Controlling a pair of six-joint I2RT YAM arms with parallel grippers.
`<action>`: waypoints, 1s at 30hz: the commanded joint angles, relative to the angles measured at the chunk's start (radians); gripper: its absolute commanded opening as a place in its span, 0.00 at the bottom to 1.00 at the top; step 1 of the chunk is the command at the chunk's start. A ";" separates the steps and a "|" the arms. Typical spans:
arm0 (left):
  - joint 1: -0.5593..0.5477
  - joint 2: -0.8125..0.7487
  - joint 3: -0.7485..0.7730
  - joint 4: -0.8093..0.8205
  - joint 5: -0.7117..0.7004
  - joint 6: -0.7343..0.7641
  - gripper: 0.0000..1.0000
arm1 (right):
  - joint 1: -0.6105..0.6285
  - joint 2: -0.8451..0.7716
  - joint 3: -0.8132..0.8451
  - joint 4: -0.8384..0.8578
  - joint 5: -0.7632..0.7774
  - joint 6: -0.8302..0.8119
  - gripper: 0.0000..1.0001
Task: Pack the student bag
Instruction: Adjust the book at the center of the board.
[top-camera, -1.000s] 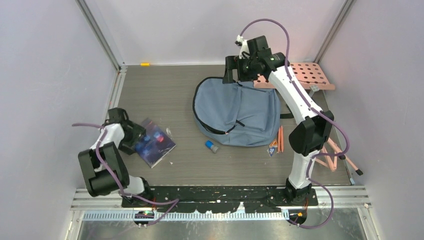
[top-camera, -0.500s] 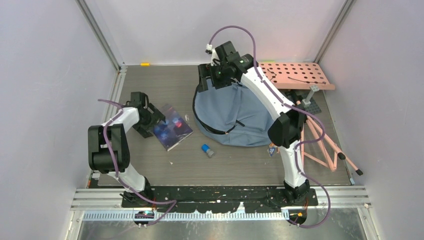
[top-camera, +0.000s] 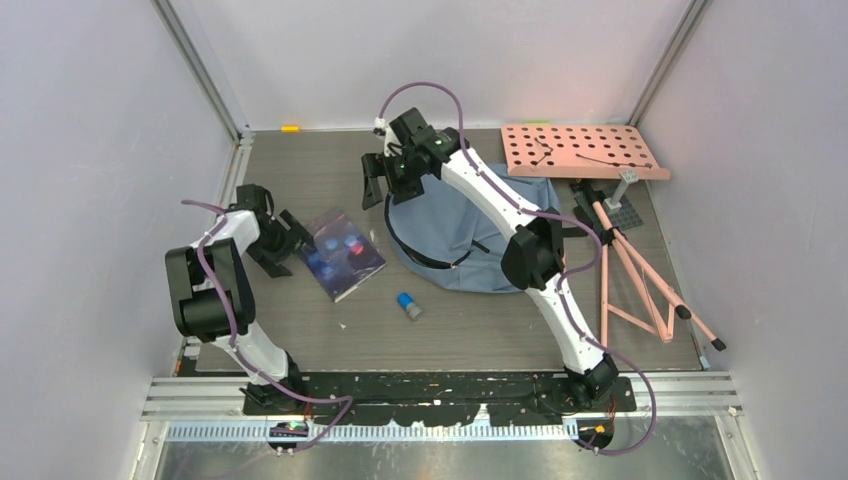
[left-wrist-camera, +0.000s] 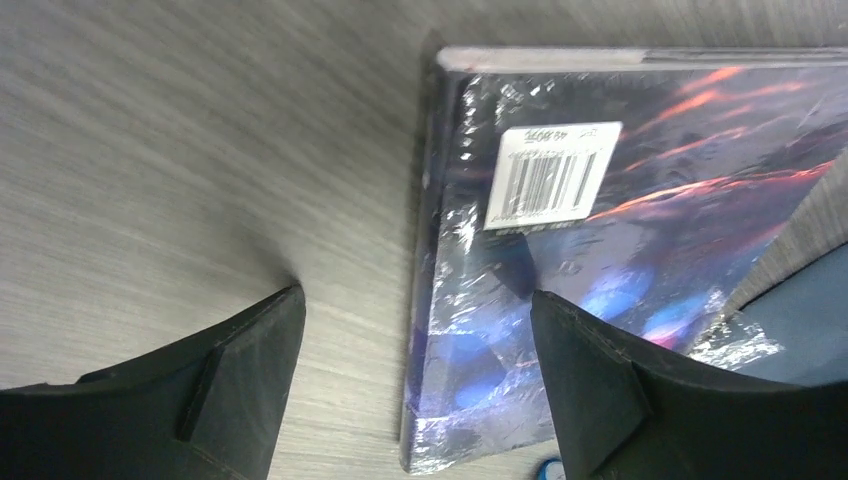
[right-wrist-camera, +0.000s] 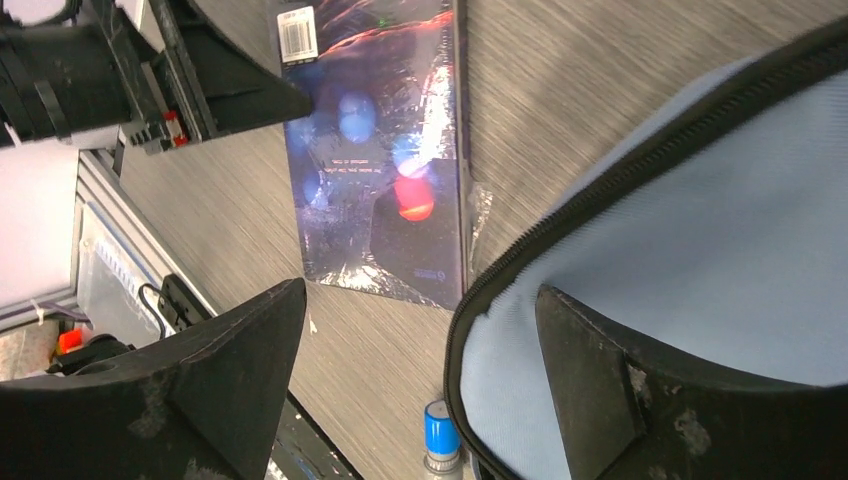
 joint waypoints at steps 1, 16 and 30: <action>0.007 0.076 0.077 0.008 0.098 0.098 0.82 | 0.036 0.023 0.070 0.048 -0.069 -0.028 0.90; 0.007 0.198 0.145 -0.048 0.169 0.160 0.59 | 0.071 0.206 0.122 0.073 0.019 0.044 0.76; 0.007 0.171 0.106 -0.053 0.215 0.140 0.54 | 0.080 0.299 0.105 0.039 -0.015 0.069 0.75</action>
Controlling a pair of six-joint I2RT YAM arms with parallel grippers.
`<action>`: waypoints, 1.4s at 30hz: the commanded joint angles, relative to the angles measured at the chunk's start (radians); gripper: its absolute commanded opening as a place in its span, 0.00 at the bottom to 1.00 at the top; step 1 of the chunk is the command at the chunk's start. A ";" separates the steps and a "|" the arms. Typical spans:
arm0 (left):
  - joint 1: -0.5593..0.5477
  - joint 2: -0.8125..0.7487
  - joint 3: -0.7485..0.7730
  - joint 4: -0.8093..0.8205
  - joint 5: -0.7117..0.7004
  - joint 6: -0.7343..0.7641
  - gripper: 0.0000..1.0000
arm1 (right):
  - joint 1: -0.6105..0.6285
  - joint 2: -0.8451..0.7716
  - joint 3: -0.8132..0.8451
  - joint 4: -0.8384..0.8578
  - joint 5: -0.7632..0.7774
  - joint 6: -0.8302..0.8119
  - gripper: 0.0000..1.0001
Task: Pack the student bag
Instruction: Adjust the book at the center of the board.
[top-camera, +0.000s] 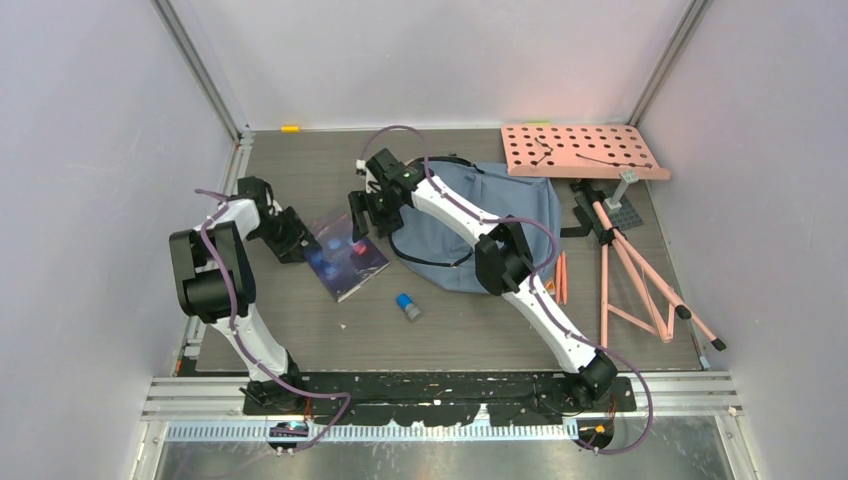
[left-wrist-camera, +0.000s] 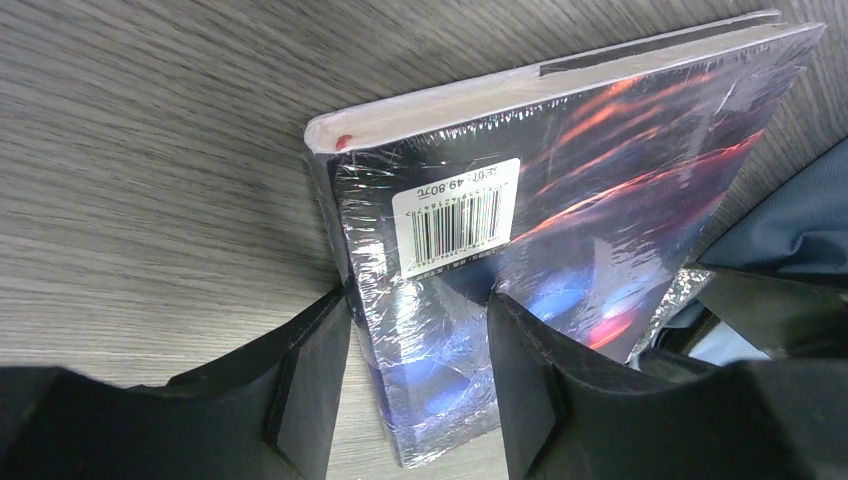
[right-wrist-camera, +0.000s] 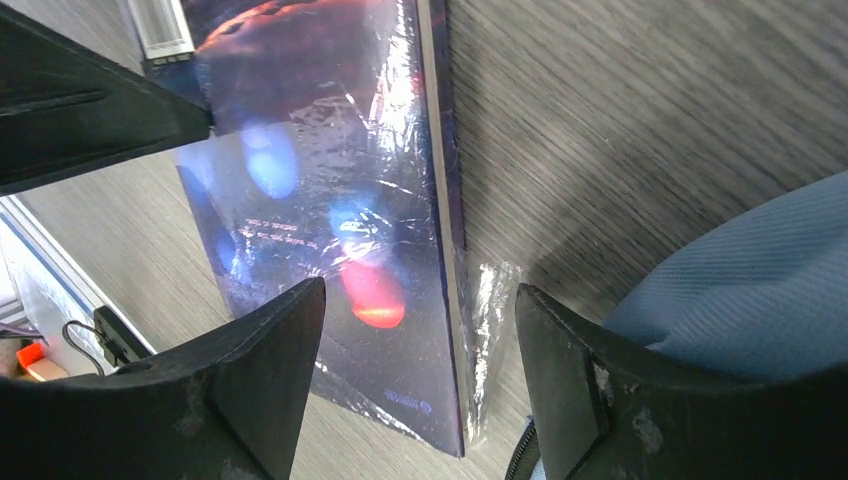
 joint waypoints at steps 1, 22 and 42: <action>-0.007 0.016 -0.039 -0.009 0.029 -0.001 0.54 | 0.008 0.042 0.025 -0.030 -0.020 0.022 0.75; -0.006 -0.024 -0.102 0.034 0.146 -0.086 0.38 | 0.011 -0.060 -0.011 0.275 -0.315 0.292 0.61; -0.085 -0.026 -0.076 0.075 0.187 -0.146 0.37 | -0.008 -0.205 -0.015 0.197 -0.292 0.252 0.51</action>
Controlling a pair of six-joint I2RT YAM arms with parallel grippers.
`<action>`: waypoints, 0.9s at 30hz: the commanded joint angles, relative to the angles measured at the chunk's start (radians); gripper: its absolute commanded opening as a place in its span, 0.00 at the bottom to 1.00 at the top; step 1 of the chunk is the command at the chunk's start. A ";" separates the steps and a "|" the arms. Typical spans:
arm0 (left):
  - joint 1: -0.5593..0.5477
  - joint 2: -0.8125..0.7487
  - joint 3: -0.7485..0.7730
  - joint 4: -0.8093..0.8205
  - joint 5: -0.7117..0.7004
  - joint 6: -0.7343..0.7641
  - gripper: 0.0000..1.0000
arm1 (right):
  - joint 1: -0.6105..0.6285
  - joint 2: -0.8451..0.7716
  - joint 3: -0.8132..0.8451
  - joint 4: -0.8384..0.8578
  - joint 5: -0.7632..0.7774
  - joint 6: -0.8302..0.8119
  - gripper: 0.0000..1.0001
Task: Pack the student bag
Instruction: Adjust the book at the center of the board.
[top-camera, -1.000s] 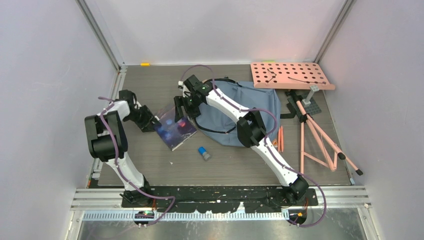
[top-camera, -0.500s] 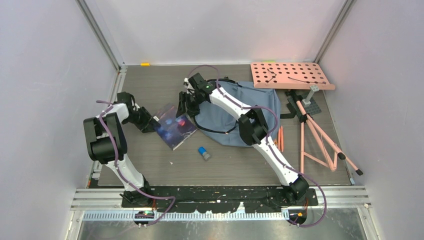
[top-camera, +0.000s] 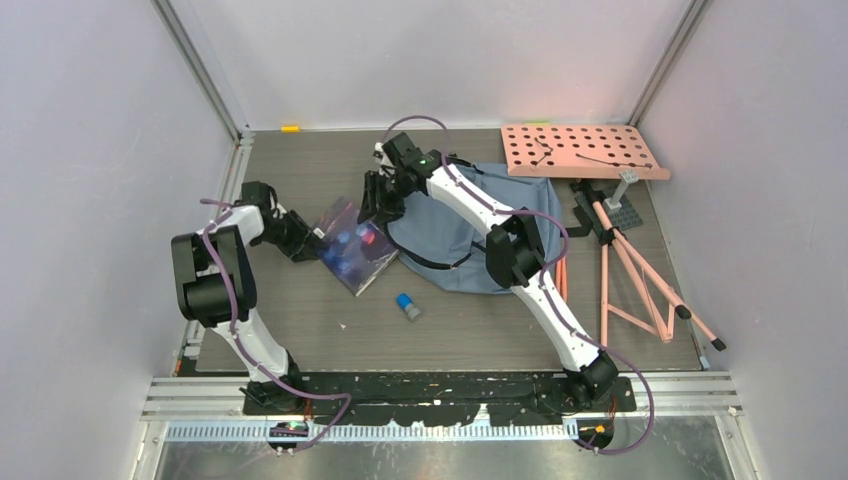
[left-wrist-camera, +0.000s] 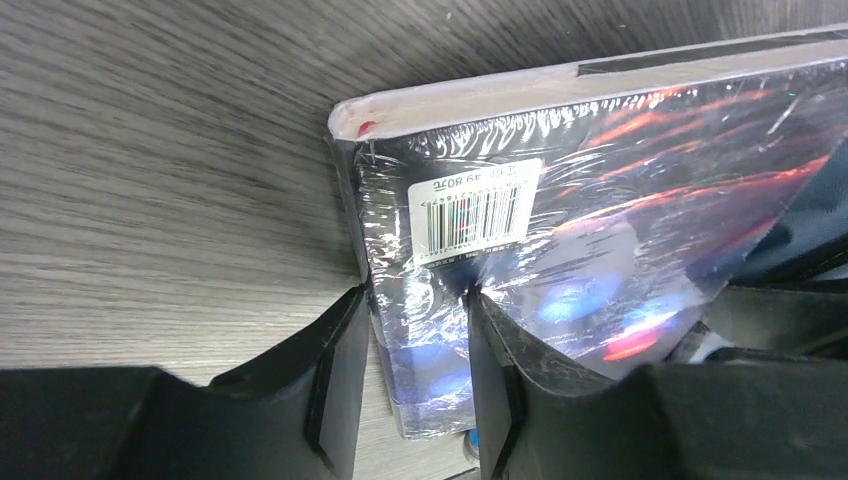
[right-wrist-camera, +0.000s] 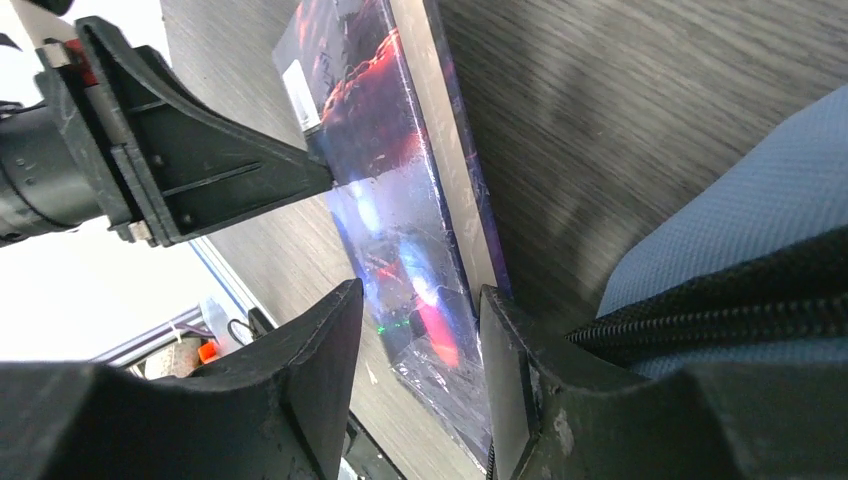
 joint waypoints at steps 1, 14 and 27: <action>-0.063 0.007 0.004 -0.018 0.078 -0.012 0.37 | 0.051 -0.165 0.042 0.105 -0.140 0.019 0.51; -0.023 -0.022 0.050 -0.118 -0.028 0.067 0.38 | 0.078 -0.117 0.104 0.074 -0.197 -0.004 0.49; -0.096 -0.011 0.025 0.013 0.084 0.020 0.39 | 0.082 -0.173 0.063 0.060 -0.107 -0.053 0.49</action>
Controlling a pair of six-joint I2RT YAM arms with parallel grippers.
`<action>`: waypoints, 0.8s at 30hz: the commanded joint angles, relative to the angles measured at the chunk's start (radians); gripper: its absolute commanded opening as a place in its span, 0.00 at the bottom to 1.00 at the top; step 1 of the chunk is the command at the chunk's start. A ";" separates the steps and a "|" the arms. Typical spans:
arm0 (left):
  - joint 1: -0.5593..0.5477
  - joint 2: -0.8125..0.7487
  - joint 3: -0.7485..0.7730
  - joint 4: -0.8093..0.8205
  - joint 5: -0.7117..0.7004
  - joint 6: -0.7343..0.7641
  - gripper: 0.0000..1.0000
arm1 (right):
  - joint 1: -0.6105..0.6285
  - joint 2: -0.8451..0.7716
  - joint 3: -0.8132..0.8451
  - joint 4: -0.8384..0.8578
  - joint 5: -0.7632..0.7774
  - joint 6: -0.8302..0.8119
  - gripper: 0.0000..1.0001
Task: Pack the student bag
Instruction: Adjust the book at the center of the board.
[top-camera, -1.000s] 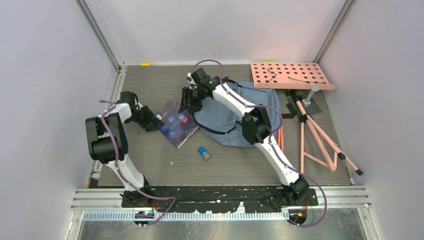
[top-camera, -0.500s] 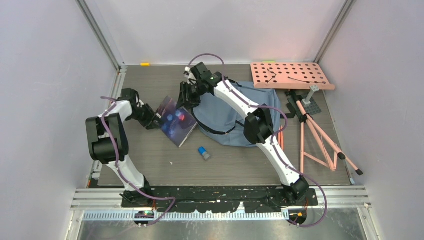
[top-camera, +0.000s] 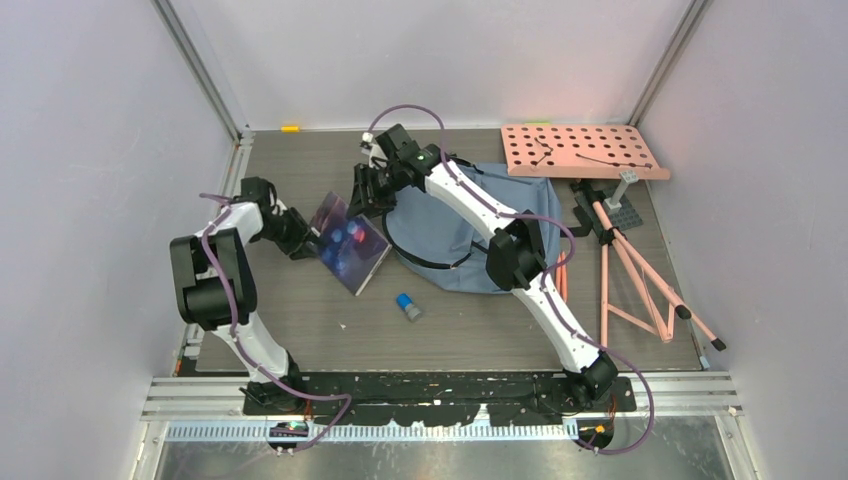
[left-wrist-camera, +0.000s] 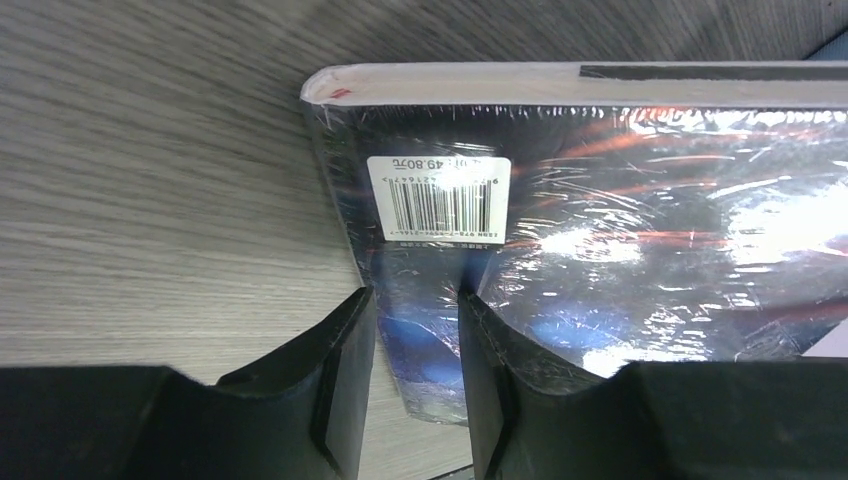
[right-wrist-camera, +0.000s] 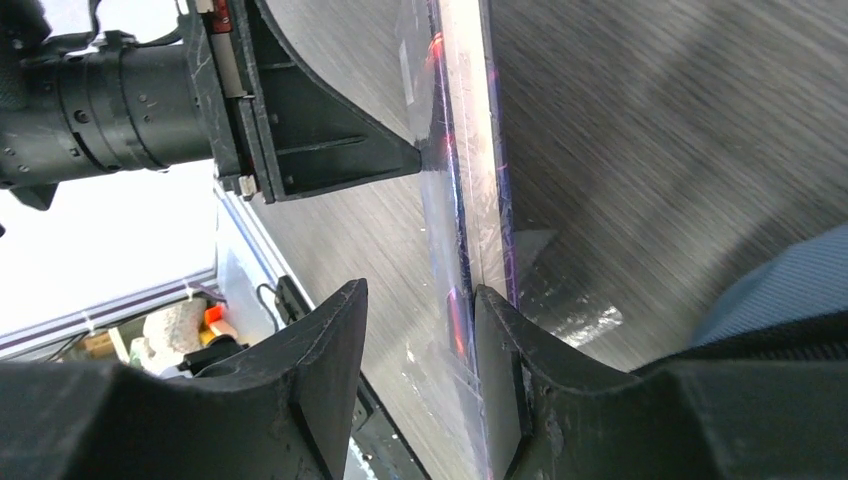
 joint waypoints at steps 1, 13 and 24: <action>-0.111 0.023 -0.008 0.097 0.108 -0.043 0.40 | 0.047 -0.137 -0.019 0.063 -0.010 -0.013 0.49; -0.260 0.132 0.081 0.140 0.168 -0.075 0.40 | -0.088 -0.377 -0.367 0.074 0.134 -0.084 0.51; -0.279 0.182 0.093 0.135 0.172 -0.065 0.40 | -0.172 -0.505 -0.650 0.090 0.140 -0.136 0.83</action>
